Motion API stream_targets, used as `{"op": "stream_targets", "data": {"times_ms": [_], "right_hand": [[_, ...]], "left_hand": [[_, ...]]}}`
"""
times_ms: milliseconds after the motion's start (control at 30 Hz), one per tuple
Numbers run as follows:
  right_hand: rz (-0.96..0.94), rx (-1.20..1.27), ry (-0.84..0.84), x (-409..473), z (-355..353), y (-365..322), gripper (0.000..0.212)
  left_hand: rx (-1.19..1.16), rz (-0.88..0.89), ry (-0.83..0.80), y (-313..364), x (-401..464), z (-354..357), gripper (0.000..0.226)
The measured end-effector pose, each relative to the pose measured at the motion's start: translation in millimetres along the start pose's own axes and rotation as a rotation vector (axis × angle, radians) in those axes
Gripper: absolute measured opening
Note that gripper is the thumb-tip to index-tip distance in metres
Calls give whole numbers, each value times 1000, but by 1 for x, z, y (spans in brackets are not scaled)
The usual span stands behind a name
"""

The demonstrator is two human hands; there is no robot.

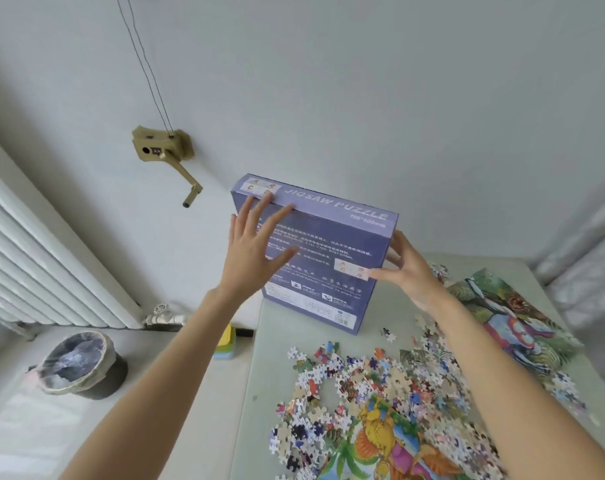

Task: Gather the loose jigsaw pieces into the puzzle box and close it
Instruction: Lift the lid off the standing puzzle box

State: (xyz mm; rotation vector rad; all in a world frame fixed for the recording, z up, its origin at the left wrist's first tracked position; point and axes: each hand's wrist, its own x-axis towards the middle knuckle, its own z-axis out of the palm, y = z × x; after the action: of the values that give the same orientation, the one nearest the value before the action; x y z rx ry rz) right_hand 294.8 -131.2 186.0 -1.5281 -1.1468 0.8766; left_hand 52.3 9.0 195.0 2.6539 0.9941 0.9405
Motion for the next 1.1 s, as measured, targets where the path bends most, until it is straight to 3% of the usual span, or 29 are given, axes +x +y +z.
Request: {"op": "stream_targets", "data": {"times_ms": [133, 267, 400, 733, 867, 967, 1100], "right_hand": [[3, -26, 85, 7, -18, -15, 81], [-318, -567, 271, 26, -17, -55, 32], [-295, -1013, 144, 53, -7, -84, 22], [-179, -1304, -250, 81, 10, -143, 51], [-240, -1369, -178, 80, 13, -141, 51], [-254, -1259, -75, 85, 5, -140, 31], [-260, -1116, -15, 86, -14, -131, 30]], "left_hand": [[166, 9, 9, 4, 20, 11, 55], [156, -34, 64, 10, 31, 20, 47], [190, -30, 84, 10, 35, 22, 42], [188, -41, 89, 15, 34, 17, 41], [161, -50, 82, 15, 39, 20, 40], [132, -34, 158, 11, 35, 22, 35], [173, -54, 115, 12, 36, 26, 43]]}}
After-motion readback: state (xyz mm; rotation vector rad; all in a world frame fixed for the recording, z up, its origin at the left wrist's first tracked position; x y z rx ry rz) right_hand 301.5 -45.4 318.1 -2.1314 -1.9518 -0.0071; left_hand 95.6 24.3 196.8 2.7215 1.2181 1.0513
